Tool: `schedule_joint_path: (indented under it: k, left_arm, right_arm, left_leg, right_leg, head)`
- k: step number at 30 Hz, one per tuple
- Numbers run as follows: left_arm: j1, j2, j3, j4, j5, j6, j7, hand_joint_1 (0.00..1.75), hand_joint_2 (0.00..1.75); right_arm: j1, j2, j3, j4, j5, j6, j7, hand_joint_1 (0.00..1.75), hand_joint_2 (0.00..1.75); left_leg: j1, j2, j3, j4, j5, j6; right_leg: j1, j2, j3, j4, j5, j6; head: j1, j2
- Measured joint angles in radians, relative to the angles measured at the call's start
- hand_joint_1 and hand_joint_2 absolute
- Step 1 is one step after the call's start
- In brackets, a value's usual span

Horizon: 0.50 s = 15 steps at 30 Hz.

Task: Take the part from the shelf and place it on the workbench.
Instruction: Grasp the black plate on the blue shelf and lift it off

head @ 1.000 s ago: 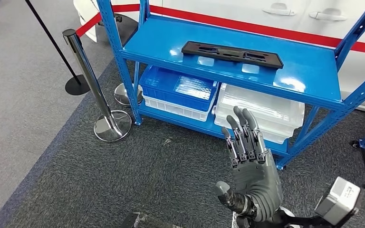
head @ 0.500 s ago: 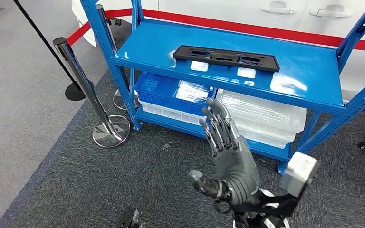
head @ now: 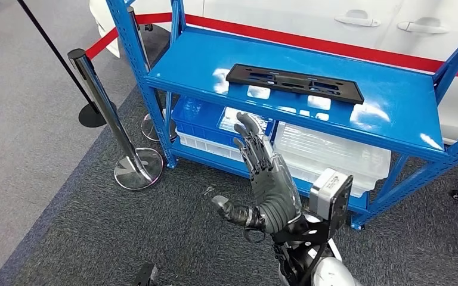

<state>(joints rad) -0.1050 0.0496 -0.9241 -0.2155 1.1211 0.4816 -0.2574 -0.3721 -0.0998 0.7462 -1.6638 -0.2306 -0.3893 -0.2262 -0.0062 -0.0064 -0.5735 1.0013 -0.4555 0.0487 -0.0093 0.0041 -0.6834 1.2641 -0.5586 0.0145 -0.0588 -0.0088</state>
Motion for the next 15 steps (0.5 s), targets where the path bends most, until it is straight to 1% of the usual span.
schedule_joint_path:
  k: [1, 2, 3, 4, 5, 6, 7, 8, 9, 10, 11, 12, 13, 14, 15]
  left_arm:
    - [0.001, 0.000, 0.004, 0.000, 0.006, 0.006, 0.001, 0.00, 0.00]
    - [0.002, -0.001, 0.008, 0.000, 0.011, 0.011, 0.002, 0.00, 0.00]
    - [0.002, -0.002, 0.011, 0.000, 0.015, 0.017, 0.006, 0.00, 0.00]
    - [0.003, -0.004, 0.013, 0.000, 0.018, 0.022, 0.013, 0.00, 0.00]
    - [0.003, -0.005, 0.014, 0.000, 0.019, 0.026, 0.022, 0.00, 0.00]
    - [0.002, -0.007, 0.016, 0.000, 0.018, 0.029, 0.034, 0.00, 0.00]
    - [0.000, -0.008, 0.018, 0.000, 0.016, 0.031, 0.047, 0.00, 0.00]
    - [-0.001, -0.008, 0.020, 0.001, 0.014, 0.033, 0.059, 0.00, 0.00]
    - [-0.002, -0.009, 0.022, 0.001, 0.012, 0.035, 0.068, 0.00, 0.00]
    - [-0.002, -0.010, 0.023, 0.001, 0.010, 0.036, 0.074, 0.00, 0.00]
    - [-0.001, -0.010, 0.024, 0.001, 0.007, 0.036, 0.075, 0.00, 0.00]
    - [-0.003, -0.011, 0.024, 0.001, 0.003, 0.035, 0.073, 0.00, 0.00]
    - [-0.004, -0.011, 0.025, 0.001, -0.002, 0.033, 0.070, 0.00, 0.00]
    - [-0.005, -0.012, 0.025, 0.001, -0.008, 0.029, 0.064, 0.00, 0.00]
    - [-0.005, -0.013, 0.026, 0.001, -0.015, 0.026, 0.059, 0.00, 0.00]
  right_arm:
    - [-0.003, 0.000, 0.003, 0.008, 0.011, 0.004, 0.002, 0.00, 1.75]
    - [-0.006, 0.001, 0.006, 0.016, 0.021, 0.007, 0.005, 0.00, 1.75]
    - [-0.011, 0.004, 0.010, 0.023, 0.030, 0.010, 0.009, 0.00, 1.75]
    - [-0.016, 0.007, 0.015, 0.032, 0.038, 0.012, 0.013, 0.00, 1.75]
    - [-0.022, 0.012, 0.019, 0.041, 0.045, 0.013, 0.017, 0.00, 1.75]
    - [-0.028, 0.017, 0.025, 0.052, 0.054, 0.014, 0.020, 0.00, 1.75]
    - [-0.032, 0.023, 0.031, 0.064, 0.063, 0.014, 0.022, 0.00, 1.75]
    - [-0.036, 0.029, 0.037, 0.075, 0.071, 0.014, 0.023, 0.00, 1.75]
    - [-0.040, 0.036, 0.042, 0.085, 0.080, 0.014, 0.024, 0.00, 1.75]
    - [-0.045, 0.043, 0.046, 0.093, 0.087, 0.014, 0.025, 0.00, 1.75]
    - [-0.052, 0.049, 0.049, 0.101, 0.093, 0.013, 0.025, 0.00, 1.75]
    - [-0.061, 0.055, 0.051, 0.109, 0.101, 0.012, 0.026, 0.00, 1.75]
    - [-0.070, 0.061, 0.053, 0.119, 0.109, 0.008, 0.026, 0.00, 1.75]
    - [-0.076, 0.066, 0.055, 0.129, 0.118, 0.003, 0.027, 0.00, 1.75]
    - [-0.081, 0.071, 0.057, 0.140, 0.128, -0.005, 0.029, 0.00, 1.75]
  left_leg:
    - [0.000, 0.000, 0.006, 0.001, -0.006, 0.000]
    - [0.000, -0.001, 0.014, 0.001, -0.014, 0.000]
    - [0.000, -0.001, 0.024, 0.002, -0.021, -0.001]
    - [0.001, -0.001, 0.035, 0.003, -0.030, -0.003]
    - [0.001, -0.002, 0.044, 0.004, -0.039, -0.008]
    - [0.001, -0.003, 0.050, 0.006, -0.048, -0.013]
    - [0.001, -0.002, 0.052, 0.008, -0.056, -0.020]
    - [0.000, -0.002, 0.053, 0.012, -0.061, -0.027]
    - [-0.001, -0.001, 0.056, 0.015, -0.064, -0.033]
    - [0.000, 0.000, 0.057, 0.017, -0.068, -0.039]
    - [0.001, 0.000, 0.057, 0.028, -0.073, -0.044]
    - [0.002, 0.001, 0.045, 0.054, -0.084, -0.048]
    - [0.004, 0.001, 0.018, 0.099, -0.100, -0.053]
    - [0.006, 0.001, -0.018, 0.160, -0.119, -0.056]
    - [0.007, 0.001, -0.062, 0.224, -0.140, -0.060]
  right_leg:
    - [-0.001, 0.000, -0.031, 0.037, -0.011, 0.002]
    - [-0.001, 0.000, -0.048, 0.043, -0.004, 0.004]
    - [-0.002, 0.000, -0.045, 0.012, 0.025, 0.005]
    - [-0.003, -0.001, -0.026, -0.049, 0.072, 0.005]
    - [-0.003, -0.001, -0.004, -0.114, 0.109, 0.004]
    - [-0.002, -0.001, 0.014, -0.169, 0.126, 0.002]
    - [0.000, -0.001, 0.026, -0.203, 0.136, -0.003]
    - [0.002, -0.001, 0.030, -0.214, 0.130, -0.009]
    - [0.004, -0.001, 0.032, -0.218, 0.126, -0.016]
    - [0.003, 0.000, 0.038, -0.218, 0.132, -0.023]
    - [0.002, 0.000, 0.045, -0.220, 0.130, -0.029]
    - [0.001, 0.000, 0.052, -0.222, 0.127, -0.034]
    - [0.000, -0.001, 0.060, -0.224, 0.124, -0.039]
    - [0.001, -0.001, 0.066, -0.225, 0.119, -0.042]
    - [0.002, -0.001, 0.071, -0.225, 0.114, -0.044]
  head:
    - [0.000, 0.000]
    - [0.000, 0.000]
    - [0.000, 0.000]
    - [0.000, 0.000]
    - [0.000, 0.000]
    - [0.001, 0.000]
    - [0.001, 0.000]
    - [0.001, 0.000]
    - [0.001, 0.000]
    - [0.000, 0.000]
    - [-0.001, 0.000]
    - [-0.003, 0.000]
    - [-0.004, 0.000]
    - [-0.006, 0.000]
    - [-0.008, 0.000]
